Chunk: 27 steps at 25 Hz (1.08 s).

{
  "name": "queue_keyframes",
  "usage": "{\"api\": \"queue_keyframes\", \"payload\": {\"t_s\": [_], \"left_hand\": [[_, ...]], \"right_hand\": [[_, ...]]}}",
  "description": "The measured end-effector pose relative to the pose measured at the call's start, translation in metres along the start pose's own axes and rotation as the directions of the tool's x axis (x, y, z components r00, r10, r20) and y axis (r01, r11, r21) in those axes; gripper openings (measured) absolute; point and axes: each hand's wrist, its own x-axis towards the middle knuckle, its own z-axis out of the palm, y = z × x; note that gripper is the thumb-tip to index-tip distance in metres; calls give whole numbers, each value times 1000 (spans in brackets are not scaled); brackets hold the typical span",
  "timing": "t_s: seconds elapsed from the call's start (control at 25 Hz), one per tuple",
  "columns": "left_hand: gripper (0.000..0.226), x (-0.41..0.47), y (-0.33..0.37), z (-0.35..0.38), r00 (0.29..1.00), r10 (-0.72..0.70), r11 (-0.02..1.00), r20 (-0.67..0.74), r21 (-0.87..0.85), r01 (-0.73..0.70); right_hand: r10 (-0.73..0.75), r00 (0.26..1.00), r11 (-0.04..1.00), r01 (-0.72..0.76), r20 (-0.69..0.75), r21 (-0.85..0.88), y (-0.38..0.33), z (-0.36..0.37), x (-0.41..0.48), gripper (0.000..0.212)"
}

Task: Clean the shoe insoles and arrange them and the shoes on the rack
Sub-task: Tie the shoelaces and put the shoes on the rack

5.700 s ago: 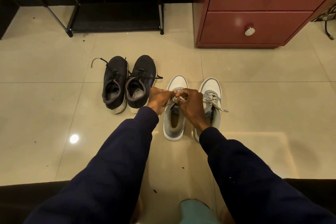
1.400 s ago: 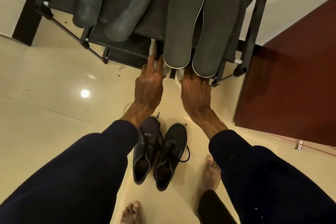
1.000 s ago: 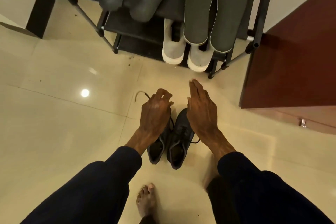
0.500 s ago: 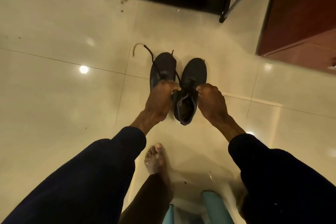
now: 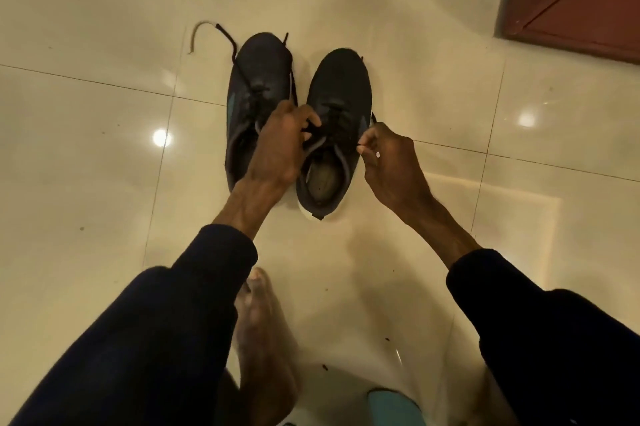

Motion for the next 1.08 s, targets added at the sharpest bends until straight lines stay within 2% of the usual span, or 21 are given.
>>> {"api": "queue_keyframes", "payload": {"t_s": [0.08,0.16,0.24,0.32,0.4,0.48,0.64,0.72,0.8,0.88,0.96,1.0,1.08], "left_hand": [[19,-14,5,14,1000,-6,996,-23,-84,4],[23,-30,15,34,998,42,999,-54,-2,-42],[35,-48,30,55,997,52,998,-48,32,-51],[43,-57,48,61,999,12,998,44,-67,-9],[49,-58,60,57,965,-84,976,248,-175,130],[52,-52,70,50,917,-134,967,375,-152,203],[30,-45,103,34,843,-108,994,526,28,110],[25,-42,113,29,817,-70,997,573,22,70],[28,-51,123,21,827,26,998,562,-61,10],[30,-56,128,19,870,54,971,490,-228,67],[32,-65,135,26,926,106,925,363,-378,42],[34,-64,139,30,953,116,891,280,-453,25],[37,-68,140,44,976,65,789,208,-609,77]], "right_hand": [[37,999,998,-38,23,44,13,-10,-10,2],[77,994,997,-79,73,15,27,-20,-21,4],[151,977,989,-148,150,-30,43,-31,-33,6],[212,952,976,-196,222,-89,55,-49,-42,7],[246,919,965,-202,307,-170,63,-69,-47,9],[244,905,957,-167,349,-236,64,-92,-47,11],[195,909,951,-83,369,-296,50,-130,-47,20],[228,901,934,-94,370,-345,46,-145,-53,29],[208,938,924,-97,276,-369,42,-156,-68,40],[170,980,964,-143,107,-222,37,-158,-82,50],[179,984,981,-178,-8,79,31,-151,-106,52],[180,982,957,-163,-52,239,24,-145,-112,50],[249,964,828,-165,-88,536,20,-135,-120,48]]}}
